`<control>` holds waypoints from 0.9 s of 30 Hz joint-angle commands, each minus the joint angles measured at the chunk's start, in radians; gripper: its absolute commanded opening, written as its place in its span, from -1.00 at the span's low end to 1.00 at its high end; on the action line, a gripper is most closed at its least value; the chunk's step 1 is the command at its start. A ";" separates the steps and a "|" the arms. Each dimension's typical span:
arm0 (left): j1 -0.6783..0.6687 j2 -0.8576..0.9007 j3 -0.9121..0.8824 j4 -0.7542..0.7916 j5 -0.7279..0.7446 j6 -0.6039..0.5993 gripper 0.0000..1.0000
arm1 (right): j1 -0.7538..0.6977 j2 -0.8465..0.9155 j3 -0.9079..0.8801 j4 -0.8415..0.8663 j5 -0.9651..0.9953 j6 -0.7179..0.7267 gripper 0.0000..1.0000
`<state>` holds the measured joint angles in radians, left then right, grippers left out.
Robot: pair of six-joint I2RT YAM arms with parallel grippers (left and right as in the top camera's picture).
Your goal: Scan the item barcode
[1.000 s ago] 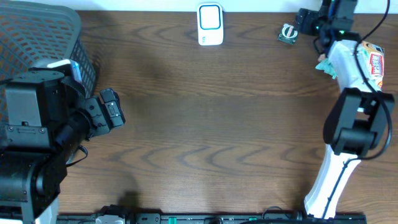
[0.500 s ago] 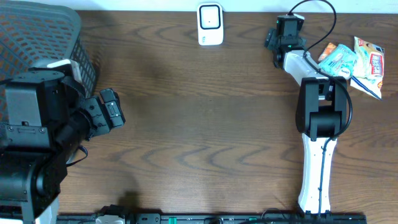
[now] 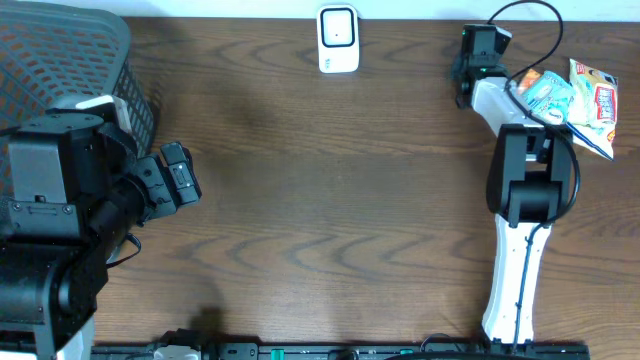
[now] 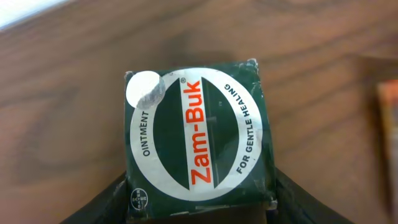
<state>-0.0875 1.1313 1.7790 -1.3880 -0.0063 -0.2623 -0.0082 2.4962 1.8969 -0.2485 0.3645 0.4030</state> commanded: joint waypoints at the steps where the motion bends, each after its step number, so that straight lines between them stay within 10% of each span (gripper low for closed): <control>1: 0.002 -0.002 0.007 -0.003 -0.006 0.002 0.95 | -0.039 -0.060 -0.013 -0.082 0.029 0.008 0.07; 12: 0.002 -0.002 0.007 -0.003 -0.005 0.002 0.95 | -0.138 -0.237 -0.013 -0.340 0.123 -0.019 0.04; 15: 0.002 -0.002 0.007 -0.003 -0.006 0.002 0.95 | -0.142 -0.276 -0.013 -0.357 0.124 -0.057 0.33; 27: 0.002 -0.002 0.007 -0.003 -0.005 0.002 0.96 | -0.147 -0.339 -0.013 -0.452 0.123 -0.064 0.52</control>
<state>-0.0875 1.1313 1.7790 -1.3880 -0.0063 -0.2623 -0.1539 2.1941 1.8820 -0.6769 0.4686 0.3473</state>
